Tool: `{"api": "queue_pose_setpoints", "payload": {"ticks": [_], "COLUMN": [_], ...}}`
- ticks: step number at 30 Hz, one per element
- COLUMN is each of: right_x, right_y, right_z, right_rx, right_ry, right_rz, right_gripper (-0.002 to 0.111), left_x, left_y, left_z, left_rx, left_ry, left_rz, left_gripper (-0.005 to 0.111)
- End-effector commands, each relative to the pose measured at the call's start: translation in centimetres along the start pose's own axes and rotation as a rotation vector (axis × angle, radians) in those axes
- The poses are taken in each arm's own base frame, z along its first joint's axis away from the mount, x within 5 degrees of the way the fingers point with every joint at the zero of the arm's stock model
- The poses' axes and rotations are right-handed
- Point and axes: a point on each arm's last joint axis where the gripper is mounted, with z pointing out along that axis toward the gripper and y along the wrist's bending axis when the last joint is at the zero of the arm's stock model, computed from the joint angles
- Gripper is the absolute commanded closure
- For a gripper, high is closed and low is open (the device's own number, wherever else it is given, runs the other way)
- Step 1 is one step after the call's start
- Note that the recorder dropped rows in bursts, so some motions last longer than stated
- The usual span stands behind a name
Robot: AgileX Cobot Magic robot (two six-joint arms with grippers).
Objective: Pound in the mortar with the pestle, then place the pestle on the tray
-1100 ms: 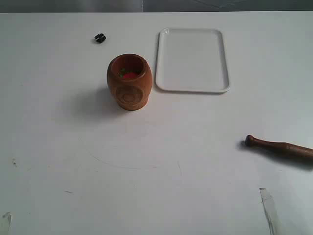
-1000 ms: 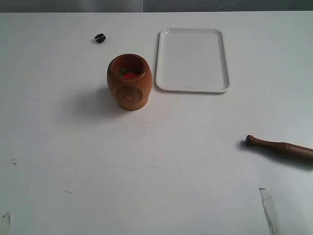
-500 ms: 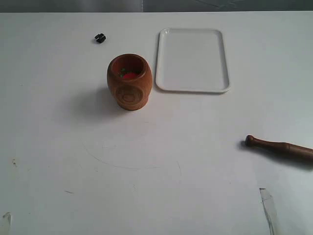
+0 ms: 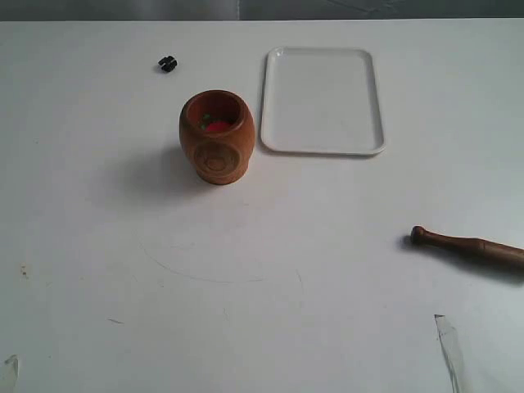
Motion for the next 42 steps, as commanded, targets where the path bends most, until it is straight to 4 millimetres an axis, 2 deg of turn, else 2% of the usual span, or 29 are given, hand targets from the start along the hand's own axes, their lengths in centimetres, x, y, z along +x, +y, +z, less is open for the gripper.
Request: {"api": "queue_pose_setpoints", "payload": {"ticks": [1, 4, 5, 6, 8, 10, 13, 14, 15, 18, 20, 22, 24, 25, 26, 28, 29, 30, 31, 33, 35, 36, 38, 39, 42], "right_x": [-1.6, 0.9, 1.2, 1.8, 2.6, 3.9, 7.0, 9.4, 10.7, 14.2, 16.3, 17.8, 18.3, 18.2, 17.8, 16.3, 15.9, 15.5, 15.6, 16.1, 17.0, 17.9, 19.2, 20.1, 21.6], "right_y": [0.0, -0.8, -1.2, -2.2, -3.2, -3.8, -4.1, -4.3, -4.4, -4.8, -5.1, -5.1, -4.9, -4.9, -5.1, -5.9, -6.0, -5.7, -4.9, -2.7, -1.5, -1.6, -2.3, -3.1, -4.3], "right_z": [-0.2, 1.0, 1.3, 2.1, 3.2, 4.3, 6.7, 8.1, 8.8, 10.4, 10.9, 11.6, 12.7, 13.6, 14.3, 15.9, 16.3, 16.8, 17.3, 17.9, 18.2, 18.4, 18.6, 18.6, 17.8], "right_rx": [-0.006, 0.104, 0.148, 0.272, 0.377, 0.407, 0.354, 0.308, 0.281, 0.193, 0.089, -0.025, -0.075, -0.040, 0.050, 0.363, 0.424, 0.415, 0.321, 0.044, -0.103, -0.105, -0.031, 0.033, 0.093], "right_ry": [-0.179, 0.229, 0.353, 0.485, 0.557, 0.657, 0.917, 1.084, 1.167, 1.365, 1.469, 1.476, 1.360, 1.264, 1.169, 0.898, 0.807, 0.722, 0.678, 0.638, 0.691, 0.802, 1.010, 1.173, 1.486], "right_rz": [0.031, -0.216, -0.262, -0.209, -0.172, -0.191, -0.213, -0.206, -0.200, -0.200, -0.275, -0.400, -0.532, -0.557, -0.523, -0.298, -0.202, -0.119, -0.074, -0.066, -0.070, -0.071, -0.079, -0.139, -0.354], "right_gripper": [0.108, 0.108, 0.108, 0.108, 0.108, 0.108, 0.108, 0.108, 0.108, 0.108, 0.108, 0.108, 0.108, 0.108, 0.108, 0.108, 0.108, 0.108, 0.108, 0.108, 0.108, 0.108, 0.108, 0.108, 0.108], "left_x": [0.0, 0.0, 0.0, 0.0, 0.0, 0.0, 0.0, 0.0, 0.0, 0.0, 0.0, 0.0, 0.0, 0.0, 0.0, 0.0, 0.0, 0.0, 0.0, 0.0, 0.0, 0.0, 0.0, 0.0, 0.0], "left_y": [-0.1, -0.1, -0.1, -0.1, -0.1, -0.1, -0.1, -0.1, -0.1, -0.1, -0.1, -0.1, -0.1, -0.1, -0.1, -0.1, -0.1, -0.1, -0.1, -0.1, -0.1, -0.1, -0.1, -0.1, -0.1], "left_z": [0.0, 0.0, 0.0, 0.0, 0.0, 0.0, 0.0, 0.0, 0.0, 0.0, 0.0, 0.0, 0.0, 0.0, 0.0, 0.0, 0.0, 0.0, 0.0, 0.0, 0.0, 0.0, 0.0, 0.0, 0.0], "left_rx": [0.008, 0.008, 0.008, 0.008, 0.008, 0.008, 0.008, 0.008, 0.008, 0.008, 0.008, 0.008, 0.008, 0.008, 0.008, 0.008, 0.008, 0.008, 0.008, 0.008, 0.008, 0.008, 0.008, 0.008, 0.008], "left_ry": [-0.007, -0.007, -0.007, -0.007, -0.007, -0.007, -0.007, -0.007, -0.007, -0.007, -0.007, -0.007, -0.007, -0.007, -0.007, -0.007, -0.007, -0.007, -0.007, -0.007, -0.007, -0.007, -0.007, -0.007, -0.007], "left_rz": [-0.012, -0.012, -0.012, -0.012, -0.012, -0.012, -0.012, -0.012, -0.012, -0.012, -0.012, -0.012, -0.012, -0.012, -0.012, -0.012, -0.012, -0.012, -0.012, -0.012, -0.012, -0.012, -0.012, -0.012, -0.012], "left_gripper": [0.107, 0.107, 0.107, 0.107, 0.107, 0.107, 0.107, 0.107, 0.107, 0.107, 0.107, 0.107, 0.107, 0.107, 0.107, 0.107, 0.107, 0.107, 0.107, 0.107, 0.107, 0.107, 0.107, 0.107, 0.107]}}
